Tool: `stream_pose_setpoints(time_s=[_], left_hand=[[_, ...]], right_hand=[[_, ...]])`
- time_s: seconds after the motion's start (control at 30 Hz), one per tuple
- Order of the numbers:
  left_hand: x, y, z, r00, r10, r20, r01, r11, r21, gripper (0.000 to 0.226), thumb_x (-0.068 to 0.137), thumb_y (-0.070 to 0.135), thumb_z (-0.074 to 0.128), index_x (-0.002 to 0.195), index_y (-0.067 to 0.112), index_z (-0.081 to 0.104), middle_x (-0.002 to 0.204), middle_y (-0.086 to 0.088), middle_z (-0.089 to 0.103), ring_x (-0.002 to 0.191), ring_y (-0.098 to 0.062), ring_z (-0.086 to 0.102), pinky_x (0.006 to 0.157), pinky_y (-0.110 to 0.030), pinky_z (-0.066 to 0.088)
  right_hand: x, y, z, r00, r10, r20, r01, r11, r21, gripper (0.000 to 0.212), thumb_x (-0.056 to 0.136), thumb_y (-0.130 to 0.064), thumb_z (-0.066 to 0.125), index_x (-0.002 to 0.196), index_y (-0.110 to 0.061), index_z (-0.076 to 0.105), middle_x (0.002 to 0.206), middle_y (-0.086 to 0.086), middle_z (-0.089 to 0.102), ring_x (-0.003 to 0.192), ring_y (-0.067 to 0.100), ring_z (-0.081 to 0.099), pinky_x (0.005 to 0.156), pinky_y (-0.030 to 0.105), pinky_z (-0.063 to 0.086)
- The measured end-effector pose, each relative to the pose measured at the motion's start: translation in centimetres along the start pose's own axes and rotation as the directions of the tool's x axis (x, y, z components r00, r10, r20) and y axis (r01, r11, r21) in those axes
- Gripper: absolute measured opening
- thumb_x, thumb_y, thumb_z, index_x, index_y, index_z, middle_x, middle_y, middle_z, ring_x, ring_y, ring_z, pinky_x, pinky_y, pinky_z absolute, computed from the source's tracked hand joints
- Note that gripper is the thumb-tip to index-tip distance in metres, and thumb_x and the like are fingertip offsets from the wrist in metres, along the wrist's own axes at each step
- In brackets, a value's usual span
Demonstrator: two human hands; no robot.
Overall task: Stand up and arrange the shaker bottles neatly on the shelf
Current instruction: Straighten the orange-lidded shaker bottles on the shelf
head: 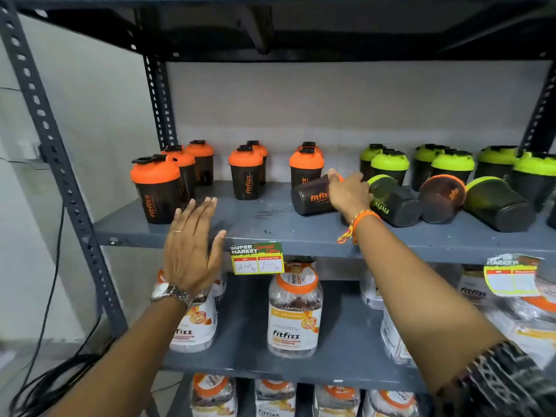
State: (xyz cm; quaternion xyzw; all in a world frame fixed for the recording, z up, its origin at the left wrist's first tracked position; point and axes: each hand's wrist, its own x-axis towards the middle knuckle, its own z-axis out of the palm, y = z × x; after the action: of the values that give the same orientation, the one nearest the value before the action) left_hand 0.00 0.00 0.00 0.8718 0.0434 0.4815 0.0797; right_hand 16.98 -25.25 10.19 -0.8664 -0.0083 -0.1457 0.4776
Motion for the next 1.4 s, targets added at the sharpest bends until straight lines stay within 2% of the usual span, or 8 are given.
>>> stream_pose_setpoints(time_s=[0.27, 0.47, 0.6, 0.7, 0.8, 0.87, 1.17, 1.4], left_hand=[[-1.6, -3.5, 0.8, 0.994, 0.092, 0.066, -0.094, 0.995, 0.032, 0.047, 0.098, 0.038, 0.04, 0.134, 0.016, 0.06, 0.139, -0.008, 0.061, 0.134, -0.029, 0.051, 0.121, -0.046, 0.027], [-2.0, -3.7, 1.3, 0.994, 0.102, 0.045, -0.103, 0.995, 0.02, 0.045, 0.097, 0.039, 0.046, 0.132, 0.016, 0.06, 0.133, -0.006, 0.064, 0.121, -0.028, 0.057, 0.113, -0.045, 0.033], [-2.0, -3.5, 1.4, 0.996, 0.083, 0.035, -0.083, 0.997, 0.01, 0.046, 0.096, 0.042, 0.045, 0.13, 0.015, 0.062, 0.132, -0.006, 0.065, 0.121, -0.027, 0.058, 0.112, -0.044, 0.033], [-2.1, -3.4, 1.4, 0.996, 0.075, 0.039, -0.075, 0.997, 0.003, 0.048, 0.097, 0.044, 0.043, 0.13, 0.016, 0.062, 0.132, -0.005, 0.065, 0.122, -0.026, 0.058, 0.113, -0.043, 0.032], [-2.0, -3.2, 1.3, 0.996, 0.077, 0.039, -0.077, 0.997, 0.008, 0.048, 0.097, 0.044, 0.044, 0.131, 0.016, 0.062, 0.132, -0.005, 0.065, 0.122, -0.026, 0.057, 0.114, -0.042, 0.03], [-1.9, -2.9, 1.3, 0.996, 0.077, 0.042, -0.078, 0.997, 0.01, 0.047, 0.097, 0.043, 0.045, 0.131, 0.015, 0.061, 0.132, -0.005, 0.065, 0.123, -0.025, 0.057, 0.114, -0.041, 0.03], [-2.0, -5.0, 0.3, 0.992, 0.084, 0.095, -0.09, 0.994, 0.066, 0.05, 0.098, 0.042, 0.044, 0.135, 0.011, 0.057, 0.137, -0.009, 0.062, 0.128, -0.029, 0.054, 0.117, -0.043, 0.029], [-2.2, -3.6, 0.4, 0.988, 0.087, 0.127, -0.098, 0.992, 0.078, 0.048, 0.098, 0.042, 0.046, 0.135, 0.012, 0.056, 0.138, -0.008, 0.06, 0.129, -0.027, 0.053, 0.117, -0.043, 0.029]], right_hand=[[1.4, 0.4, 0.7, 0.984, 0.175, 0.025, -0.171, 0.906, 0.387, 0.084, 0.079, -0.063, 0.058, 0.136, -0.003, 0.052, 0.136, 0.018, 0.062, 0.121, 0.037, 0.062, 0.1, 0.041, 0.051], [2.1, 2.2, 1.6, 0.99, 0.143, 0.011, -0.138, 0.936, 0.324, 0.101, 0.057, -0.077, 0.055, 0.125, -0.002, 0.062, 0.111, 0.013, 0.068, 0.09, 0.026, 0.056, 0.082, 0.039, 0.048], [0.6, 1.3, 1.3, 0.989, 0.143, -0.027, -0.123, 0.925, 0.36, 0.091, 0.057, -0.074, 0.064, 0.117, -0.006, 0.065, 0.117, 0.014, 0.071, 0.1, 0.028, 0.065, 0.094, 0.045, 0.057], [-0.4, 0.3, 1.5, 0.991, 0.137, 0.003, -0.121, 0.862, 0.493, 0.077, 0.05, -0.067, 0.075, 0.103, -0.013, 0.065, 0.111, 0.011, 0.072, 0.101, 0.028, 0.07, 0.082, 0.052, 0.063], [-0.9, -0.9, 1.6, 0.993, 0.085, 0.088, -0.121, 0.777, 0.618, 0.061, 0.051, -0.049, 0.085, 0.096, -0.016, 0.059, 0.107, 0.014, 0.074, 0.093, 0.028, 0.074, 0.077, 0.056, 0.063], [-1.6, -2.0, 1.7, 0.996, 0.017, 0.084, -0.066, 0.779, 0.623, 0.052, 0.06, -0.038, 0.086, 0.097, -0.017, 0.056, 0.098, 0.012, 0.072, 0.083, 0.025, 0.073, 0.076, 0.044, 0.062], [-5.3, -8.3, 6.8, 0.914, -0.402, -0.053, 0.377, 0.793, 0.478, 0.053, 0.058, -0.046, 0.087, 0.102, -0.031, 0.061, 0.111, -0.001, 0.066, 0.103, 0.016, 0.062, 0.087, 0.028, 0.052], [-6.0, -7.9, 8.3, 0.829, -0.558, 0.026, 0.489, 0.748, 0.448, 0.055, 0.069, -0.028, 0.092, 0.116, -0.021, 0.063, 0.115, 0.001, 0.06, 0.103, 0.007, 0.059, 0.076, 0.009, 0.048]])
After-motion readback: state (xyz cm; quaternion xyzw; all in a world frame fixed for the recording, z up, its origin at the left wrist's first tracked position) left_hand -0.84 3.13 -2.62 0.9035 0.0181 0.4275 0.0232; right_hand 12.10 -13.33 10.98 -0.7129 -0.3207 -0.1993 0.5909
